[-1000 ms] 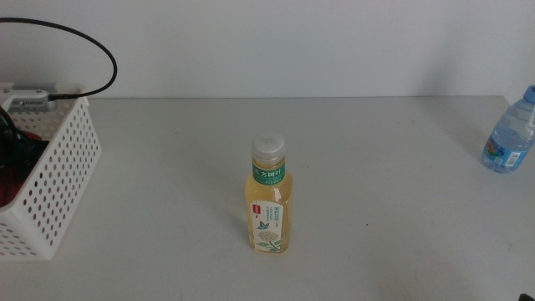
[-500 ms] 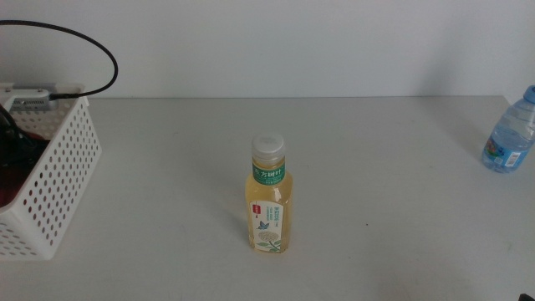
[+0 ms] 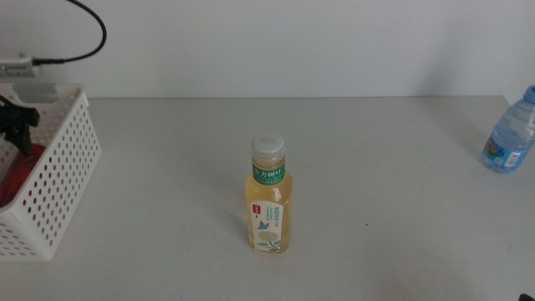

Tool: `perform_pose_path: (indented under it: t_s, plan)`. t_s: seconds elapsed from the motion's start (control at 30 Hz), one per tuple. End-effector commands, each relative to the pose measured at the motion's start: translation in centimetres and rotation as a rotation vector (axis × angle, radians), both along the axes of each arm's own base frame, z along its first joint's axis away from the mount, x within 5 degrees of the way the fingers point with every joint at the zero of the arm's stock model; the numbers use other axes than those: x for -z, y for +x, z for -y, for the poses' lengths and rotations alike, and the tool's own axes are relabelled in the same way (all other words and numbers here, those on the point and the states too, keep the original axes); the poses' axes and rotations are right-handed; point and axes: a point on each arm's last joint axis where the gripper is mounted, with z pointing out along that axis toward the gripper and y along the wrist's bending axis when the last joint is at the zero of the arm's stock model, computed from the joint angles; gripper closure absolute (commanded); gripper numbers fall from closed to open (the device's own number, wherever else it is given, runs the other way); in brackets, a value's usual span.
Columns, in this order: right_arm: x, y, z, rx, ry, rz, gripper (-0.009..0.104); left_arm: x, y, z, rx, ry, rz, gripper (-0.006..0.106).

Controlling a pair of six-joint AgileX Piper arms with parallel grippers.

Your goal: Use arms to grab the bottles and put them into the dustbin to the left of the table.

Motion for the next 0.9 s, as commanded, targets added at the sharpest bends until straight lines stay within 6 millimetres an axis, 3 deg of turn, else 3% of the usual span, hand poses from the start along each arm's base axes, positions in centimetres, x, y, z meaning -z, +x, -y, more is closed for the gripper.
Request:
perform_pose_path:
  t_s: [0.0,0.1,0.27,0.43,0.57,0.87]
  plan:
    - [-1.0,0.0,0.1,0.008,-0.012,0.097,0.02,-6.6,-1.4,0.6,-0.01,0.026,0.165,0.027]
    - [-1.0,0.0,0.1,0.008,-0.012,0.097,0.02,-9.9,-2.9,1.8,0.006,0.024,0.25,0.027]
    - [-1.0,0.0,0.1,0.008,-0.012,0.097,0.02,-14.8,-5.7,5.7,0.081,0.043,0.356,0.027]
    - [-1.0,0.0,0.1,0.008,-0.012,0.097,0.02,-17.9,-8.5,9.2,0.159,0.038,0.455,0.027]
    - [-1.0,0.0,0.1,0.008,-0.012,0.097,0.02,-18.9,-11.4,11.9,0.242,0.033,0.569,0.027]
    - [-1.0,0.0,0.1,0.008,-0.012,0.097,0.02,-17.8,-18.8,15.9,0.409,-0.028,0.741,0.027]
